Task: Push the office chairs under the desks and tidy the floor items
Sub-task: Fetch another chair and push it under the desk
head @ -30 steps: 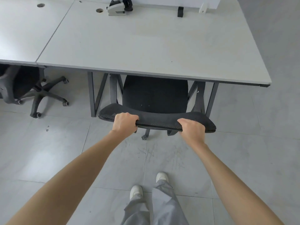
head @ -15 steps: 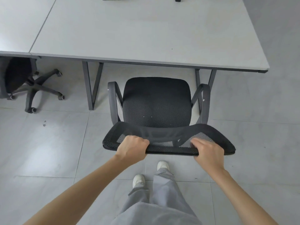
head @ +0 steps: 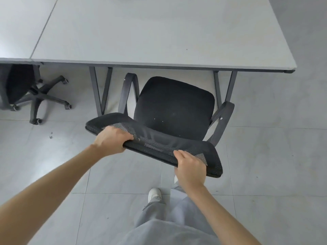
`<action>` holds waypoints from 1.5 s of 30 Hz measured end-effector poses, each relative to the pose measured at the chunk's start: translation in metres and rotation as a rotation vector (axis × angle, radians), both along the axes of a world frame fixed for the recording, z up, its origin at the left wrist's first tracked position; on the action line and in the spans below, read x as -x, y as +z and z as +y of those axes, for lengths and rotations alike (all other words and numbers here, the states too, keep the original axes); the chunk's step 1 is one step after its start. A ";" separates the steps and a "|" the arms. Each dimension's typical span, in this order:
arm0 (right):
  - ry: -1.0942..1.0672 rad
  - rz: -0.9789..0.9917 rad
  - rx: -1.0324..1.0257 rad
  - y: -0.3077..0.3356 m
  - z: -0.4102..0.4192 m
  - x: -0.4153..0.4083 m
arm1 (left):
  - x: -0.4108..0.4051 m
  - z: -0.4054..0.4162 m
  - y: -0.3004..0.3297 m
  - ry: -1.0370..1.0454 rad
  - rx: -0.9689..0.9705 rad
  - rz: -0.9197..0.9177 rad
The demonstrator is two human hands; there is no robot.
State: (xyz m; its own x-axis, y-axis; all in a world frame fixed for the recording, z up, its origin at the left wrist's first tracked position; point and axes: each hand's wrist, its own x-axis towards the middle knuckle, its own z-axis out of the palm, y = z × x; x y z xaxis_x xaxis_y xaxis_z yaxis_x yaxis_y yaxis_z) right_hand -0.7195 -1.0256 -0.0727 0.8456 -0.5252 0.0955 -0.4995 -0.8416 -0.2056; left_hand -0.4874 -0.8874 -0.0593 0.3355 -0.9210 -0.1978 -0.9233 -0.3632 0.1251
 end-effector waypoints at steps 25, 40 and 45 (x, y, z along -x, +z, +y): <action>0.021 -0.006 0.065 0.000 -0.239 -0.025 | 0.038 -0.181 -0.004 0.144 -0.144 0.023; 0.089 -0.009 0.042 -0.006 -0.271 -0.122 | -0.071 -0.222 0.008 0.249 -0.110 0.000; 0.081 0.023 0.011 0.001 -0.305 -0.148 | -0.091 -0.248 0.007 0.293 -0.088 0.045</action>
State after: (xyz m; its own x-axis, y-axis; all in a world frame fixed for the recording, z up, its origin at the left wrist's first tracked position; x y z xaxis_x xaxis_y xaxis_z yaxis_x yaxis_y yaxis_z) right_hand -0.5715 -1.3307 -0.0715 0.8871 -0.4545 0.0807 -0.4346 -0.8813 -0.1855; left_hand -0.3964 -1.1354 -0.0527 0.5730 -0.7652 -0.2934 -0.7720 -0.6242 0.1200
